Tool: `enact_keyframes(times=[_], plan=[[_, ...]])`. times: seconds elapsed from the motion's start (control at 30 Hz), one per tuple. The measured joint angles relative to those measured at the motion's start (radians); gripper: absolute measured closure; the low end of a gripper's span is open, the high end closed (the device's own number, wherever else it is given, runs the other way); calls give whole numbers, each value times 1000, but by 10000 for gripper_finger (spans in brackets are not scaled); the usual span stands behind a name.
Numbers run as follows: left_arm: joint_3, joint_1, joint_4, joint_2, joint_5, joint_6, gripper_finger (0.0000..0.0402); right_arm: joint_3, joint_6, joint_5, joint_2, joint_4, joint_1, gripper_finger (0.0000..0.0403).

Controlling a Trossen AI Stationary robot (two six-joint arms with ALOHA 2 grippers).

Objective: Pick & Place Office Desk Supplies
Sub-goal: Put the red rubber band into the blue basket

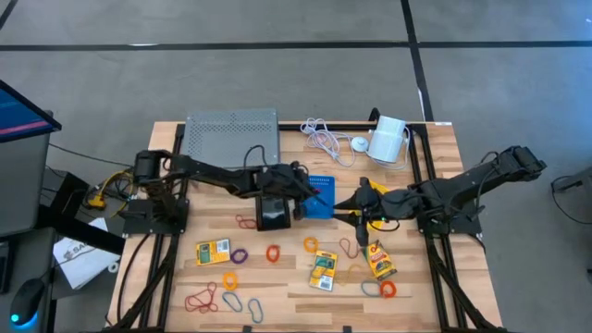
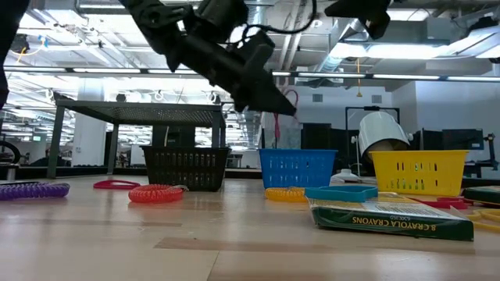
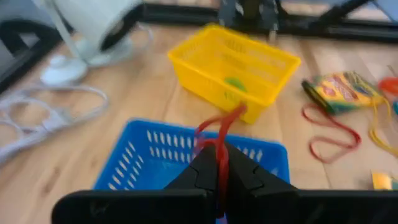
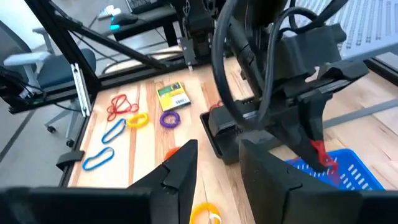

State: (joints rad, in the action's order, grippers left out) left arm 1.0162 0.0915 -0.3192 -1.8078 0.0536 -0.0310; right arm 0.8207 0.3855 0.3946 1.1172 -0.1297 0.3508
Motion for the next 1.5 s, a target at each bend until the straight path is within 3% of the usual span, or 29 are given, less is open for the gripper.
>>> enact_keyframes(times=[0.5, 0.63, 1.07, 1.3, 1.5], plan=[[53, 7, 109, -73, 3, -13, 395, 0, 23, 1, 0, -40, 2, 288], [53, 7, 117, -56, 0, -15, 363, 0, 58, 0, 0, -73, 2, 288], [53, 7, 125, -39, -24, -56, 192, 0, 98, -1, 0, -111, 38, 288], [52, 7, 114, -19, -24, -57, 175, 0, 120, -1, 0, -111, 56, 288], [52, 0, 195, 103, -57, -64, 175, 0, 148, -4, 1, -178, 99, 288]])
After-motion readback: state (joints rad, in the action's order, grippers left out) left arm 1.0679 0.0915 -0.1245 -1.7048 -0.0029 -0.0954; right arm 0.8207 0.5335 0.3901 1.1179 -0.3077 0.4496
